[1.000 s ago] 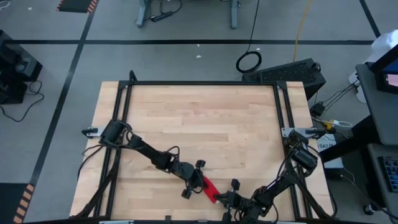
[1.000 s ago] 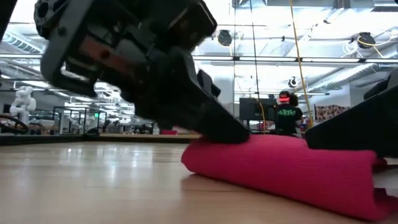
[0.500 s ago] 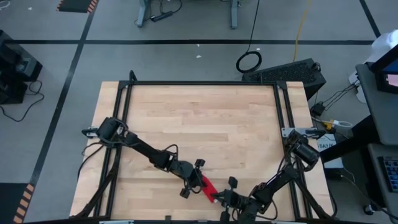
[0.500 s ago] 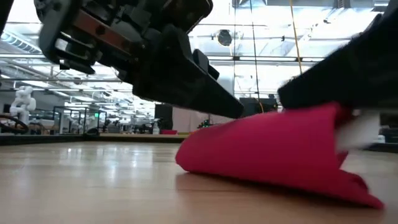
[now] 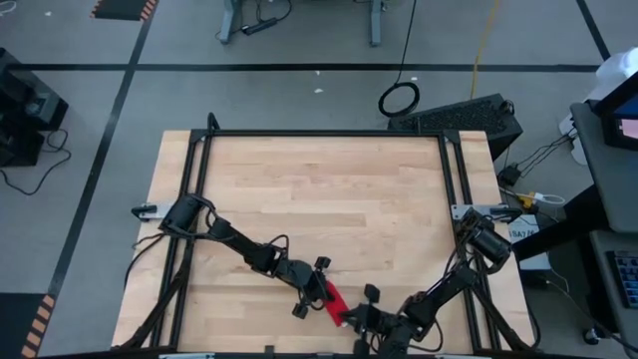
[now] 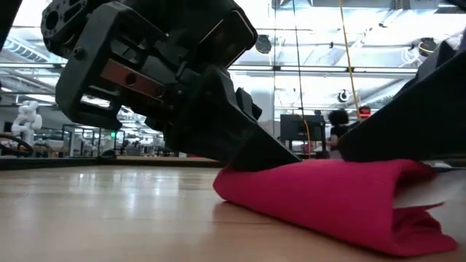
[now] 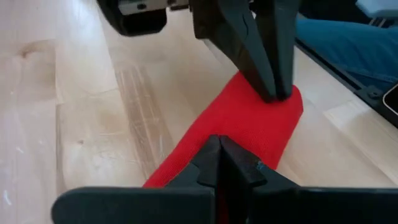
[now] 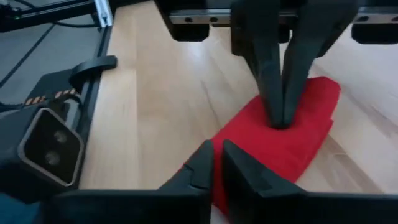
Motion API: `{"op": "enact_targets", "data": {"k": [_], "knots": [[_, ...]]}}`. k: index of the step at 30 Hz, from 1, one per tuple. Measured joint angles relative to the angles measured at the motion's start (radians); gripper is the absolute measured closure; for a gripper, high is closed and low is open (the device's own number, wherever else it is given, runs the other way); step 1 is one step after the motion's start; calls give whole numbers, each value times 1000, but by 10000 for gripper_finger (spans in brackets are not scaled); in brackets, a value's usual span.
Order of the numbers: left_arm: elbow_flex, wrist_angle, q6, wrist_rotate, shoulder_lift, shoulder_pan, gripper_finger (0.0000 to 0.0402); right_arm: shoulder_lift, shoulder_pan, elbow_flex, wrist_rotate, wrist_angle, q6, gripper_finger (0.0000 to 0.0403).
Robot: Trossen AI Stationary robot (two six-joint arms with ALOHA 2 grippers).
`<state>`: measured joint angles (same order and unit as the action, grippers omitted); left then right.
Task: Roll napkin
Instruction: Roll the red napkin
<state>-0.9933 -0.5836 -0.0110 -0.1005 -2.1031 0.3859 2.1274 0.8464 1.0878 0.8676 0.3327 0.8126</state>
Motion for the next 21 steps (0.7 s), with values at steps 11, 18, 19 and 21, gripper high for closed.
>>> {"op": "enact_targets", "data": {"k": [11,18,19,21], "knots": [[0,5,-7,0,-1,0,389,-102,-2,0,24,1,-109,294],[1,5,-7,0,-2,0,389,30,-5,1,67,105,-126,375],[1,5,-7,0,-2,0,389,49,-7,1,66,126,-122,388],[2,5,-7,-1,-2,0,389,87,-10,2,74,154,-90,395]]}}
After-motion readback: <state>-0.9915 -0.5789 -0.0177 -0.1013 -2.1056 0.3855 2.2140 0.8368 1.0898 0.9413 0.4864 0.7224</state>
